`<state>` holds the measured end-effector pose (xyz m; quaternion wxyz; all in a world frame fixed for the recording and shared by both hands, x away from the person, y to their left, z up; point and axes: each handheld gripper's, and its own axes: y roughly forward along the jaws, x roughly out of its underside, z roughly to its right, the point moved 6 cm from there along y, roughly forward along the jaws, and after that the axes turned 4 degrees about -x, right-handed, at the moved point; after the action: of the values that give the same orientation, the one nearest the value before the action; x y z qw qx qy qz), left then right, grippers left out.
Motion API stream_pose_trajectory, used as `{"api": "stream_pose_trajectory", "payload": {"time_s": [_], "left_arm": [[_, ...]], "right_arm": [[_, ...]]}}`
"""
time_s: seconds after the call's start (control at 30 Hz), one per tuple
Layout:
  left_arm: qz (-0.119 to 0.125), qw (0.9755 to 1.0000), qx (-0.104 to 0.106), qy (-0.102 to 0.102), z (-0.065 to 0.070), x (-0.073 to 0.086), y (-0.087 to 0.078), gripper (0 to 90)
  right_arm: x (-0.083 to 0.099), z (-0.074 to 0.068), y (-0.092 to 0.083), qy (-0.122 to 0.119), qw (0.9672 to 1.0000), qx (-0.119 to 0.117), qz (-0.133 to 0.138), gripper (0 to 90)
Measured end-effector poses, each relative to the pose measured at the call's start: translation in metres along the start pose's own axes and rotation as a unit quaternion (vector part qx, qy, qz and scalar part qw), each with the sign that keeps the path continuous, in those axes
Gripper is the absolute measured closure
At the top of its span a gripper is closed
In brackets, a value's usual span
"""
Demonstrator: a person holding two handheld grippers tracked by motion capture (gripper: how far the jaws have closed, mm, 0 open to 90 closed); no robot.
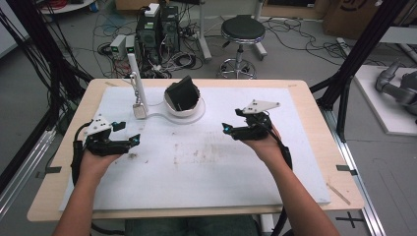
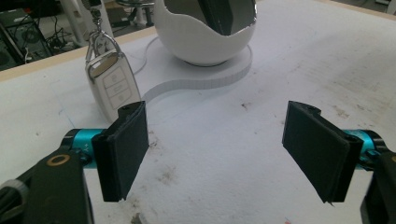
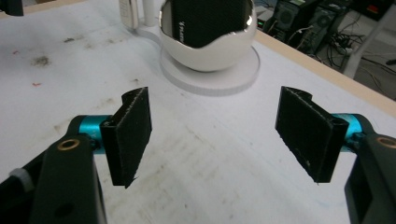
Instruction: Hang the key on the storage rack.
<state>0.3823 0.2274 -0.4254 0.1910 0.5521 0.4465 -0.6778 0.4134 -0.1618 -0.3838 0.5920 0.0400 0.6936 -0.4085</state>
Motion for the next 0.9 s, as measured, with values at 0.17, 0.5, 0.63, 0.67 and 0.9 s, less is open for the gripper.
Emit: {"api": "stream_pose_trajectory", "payload": {"time_s": [0.17, 0.5, 0.63, 0.67, 0.9], "left_arm": [[0.002, 0.9999, 0.009, -0.007, 0.0, 0.001, 0.002, 22.8], [0.0, 0.9995, 0.03, -0.009, 0.005, 0.002, 0.012, 21.6], [-0.003, 0.9993, 0.035, -0.007, 0.008, 0.0, 0.019, 20.4], [-0.003, 0.9993, 0.036, -0.006, 0.008, -0.001, 0.021, 20.2], [-0.003, 0.9991, 0.043, -0.002, 0.012, -0.004, 0.03, 20.1]], "right_arm": [[0.021, 0.004, -0.01, 0.021, 0.9998, 0.003, 0.003, 24.3], [0.062, 0.008, -0.02, 0.064, 0.9978, 0.01, 0.011, 20.6], [0.072, 0.01, -0.024, 0.074, 0.997, 0.018, 0.015, 20.6], [0.075, 0.011, -0.025, 0.076, 0.9968, 0.02, 0.013, 20.6], [0.087, 0.02, -0.033, 0.091, 0.9953, 0.035, 0.008, 20.6]]}}
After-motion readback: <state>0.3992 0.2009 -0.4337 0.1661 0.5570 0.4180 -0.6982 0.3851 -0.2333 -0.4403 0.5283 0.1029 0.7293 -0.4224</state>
